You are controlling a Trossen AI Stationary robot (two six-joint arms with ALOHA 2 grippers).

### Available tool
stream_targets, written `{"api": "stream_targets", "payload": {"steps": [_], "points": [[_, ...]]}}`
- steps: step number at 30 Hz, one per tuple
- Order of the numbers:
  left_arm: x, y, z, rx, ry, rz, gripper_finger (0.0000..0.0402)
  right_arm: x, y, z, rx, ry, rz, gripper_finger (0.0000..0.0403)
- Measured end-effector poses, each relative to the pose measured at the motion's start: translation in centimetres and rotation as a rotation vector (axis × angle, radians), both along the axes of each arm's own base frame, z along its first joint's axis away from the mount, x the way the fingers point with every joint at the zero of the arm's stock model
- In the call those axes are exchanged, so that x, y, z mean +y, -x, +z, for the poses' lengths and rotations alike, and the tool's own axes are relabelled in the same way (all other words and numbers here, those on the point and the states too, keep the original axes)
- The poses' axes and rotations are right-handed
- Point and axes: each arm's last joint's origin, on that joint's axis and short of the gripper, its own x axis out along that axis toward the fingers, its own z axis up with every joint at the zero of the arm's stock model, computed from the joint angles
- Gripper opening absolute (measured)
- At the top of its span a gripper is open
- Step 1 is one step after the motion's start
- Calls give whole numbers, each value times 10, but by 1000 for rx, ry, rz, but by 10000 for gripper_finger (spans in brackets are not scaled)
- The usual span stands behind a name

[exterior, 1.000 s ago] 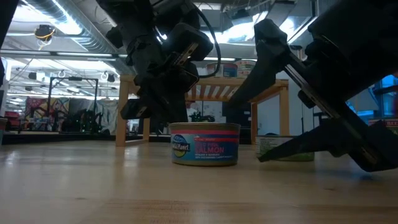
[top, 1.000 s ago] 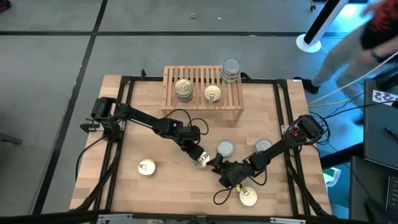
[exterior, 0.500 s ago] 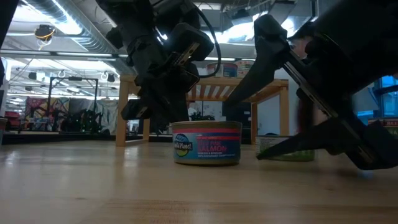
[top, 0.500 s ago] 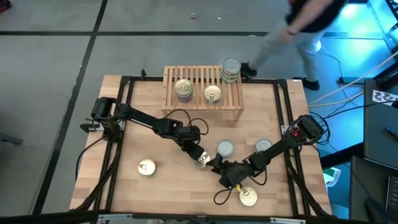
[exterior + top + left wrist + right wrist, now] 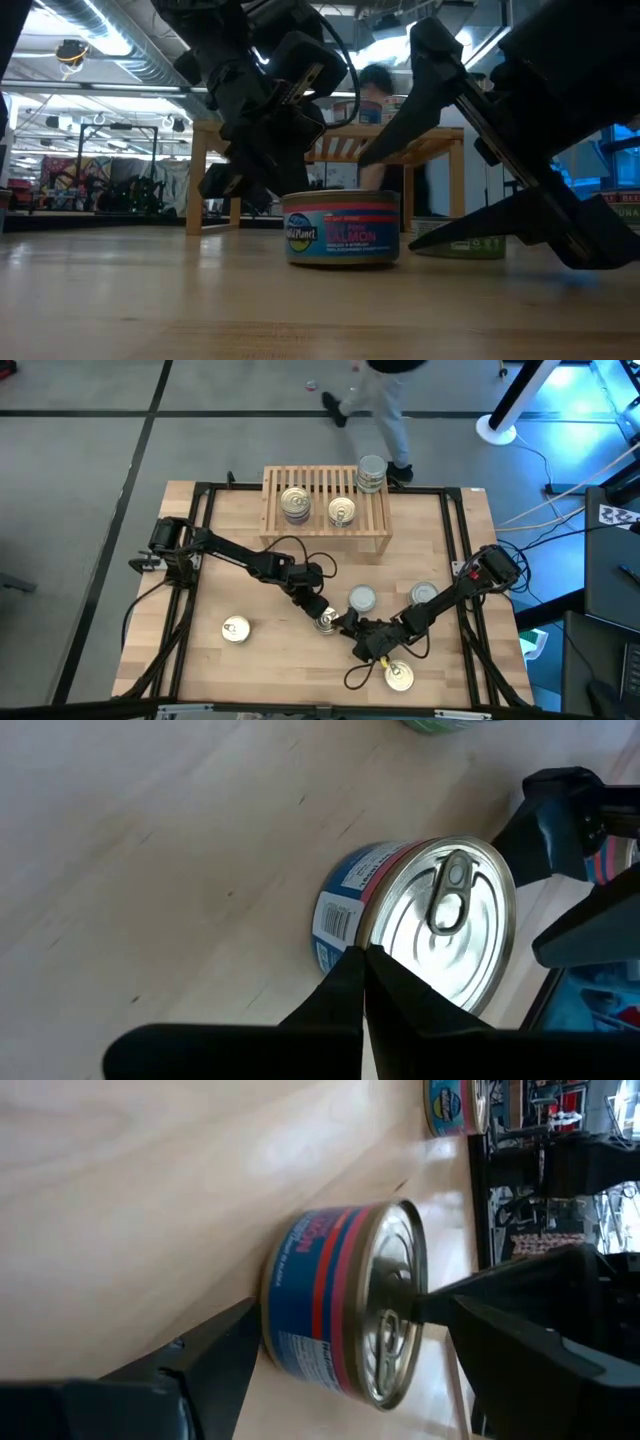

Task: Stack canned seafood by type on shelf
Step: Stack the blue tuna can on top of the blue tuna can on the shelf

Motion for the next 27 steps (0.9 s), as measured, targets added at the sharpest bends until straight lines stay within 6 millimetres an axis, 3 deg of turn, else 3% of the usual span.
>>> {"api": "stream_targets", "payload": {"steps": [21, 27], "points": [[9, -2, 1, -8, 43, 22, 0, 3, 1, -1, 14, -21, 34, 319], [9, -8, 7, -88, 78, 27, 0, 3, 1, -1, 17, -29, 39, 319]]}}
